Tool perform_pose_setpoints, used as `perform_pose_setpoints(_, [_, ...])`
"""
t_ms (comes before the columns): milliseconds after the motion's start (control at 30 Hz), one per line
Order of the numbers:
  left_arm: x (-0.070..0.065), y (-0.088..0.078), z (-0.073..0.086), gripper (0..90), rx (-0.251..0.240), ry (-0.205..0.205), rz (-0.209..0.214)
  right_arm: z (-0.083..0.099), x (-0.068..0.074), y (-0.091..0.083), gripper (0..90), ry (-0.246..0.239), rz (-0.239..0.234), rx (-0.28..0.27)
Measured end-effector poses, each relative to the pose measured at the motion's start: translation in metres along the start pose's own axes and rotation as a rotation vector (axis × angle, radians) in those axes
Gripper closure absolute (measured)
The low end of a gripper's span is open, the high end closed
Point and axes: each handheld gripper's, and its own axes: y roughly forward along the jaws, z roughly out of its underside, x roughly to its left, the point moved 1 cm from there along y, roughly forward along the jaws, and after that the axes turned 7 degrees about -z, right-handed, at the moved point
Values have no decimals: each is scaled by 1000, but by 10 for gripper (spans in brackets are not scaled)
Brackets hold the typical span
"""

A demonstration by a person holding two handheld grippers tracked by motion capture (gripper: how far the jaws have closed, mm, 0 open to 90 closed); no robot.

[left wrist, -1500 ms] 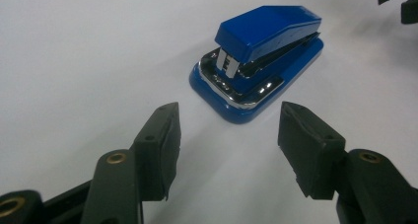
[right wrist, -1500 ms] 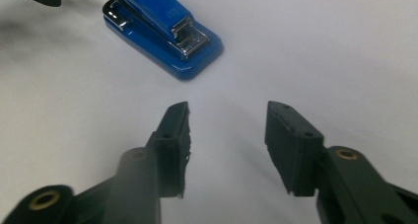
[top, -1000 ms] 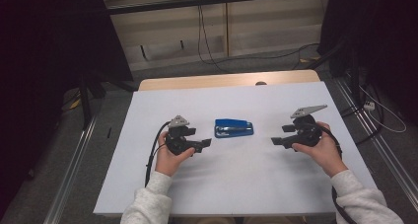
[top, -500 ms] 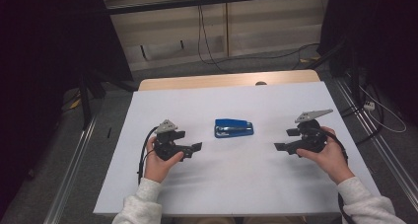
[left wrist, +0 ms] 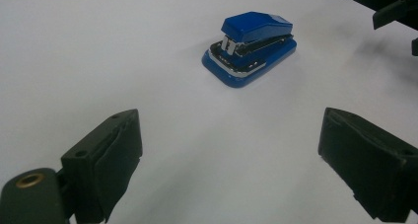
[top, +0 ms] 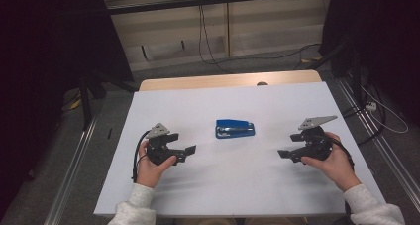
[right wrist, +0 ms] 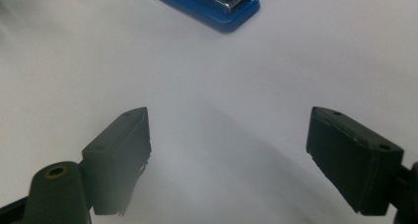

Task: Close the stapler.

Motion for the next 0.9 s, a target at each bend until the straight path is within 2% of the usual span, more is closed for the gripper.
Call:
perform_pose_setpoints(300, [3,-12,5,86,-10,1,-1,6,3,-7,166,5,4,-8])
perform_pose_setpoints(900, [15,-38,14,85,-33,-5,-37,15,9,-16,170,-7,2,-3])
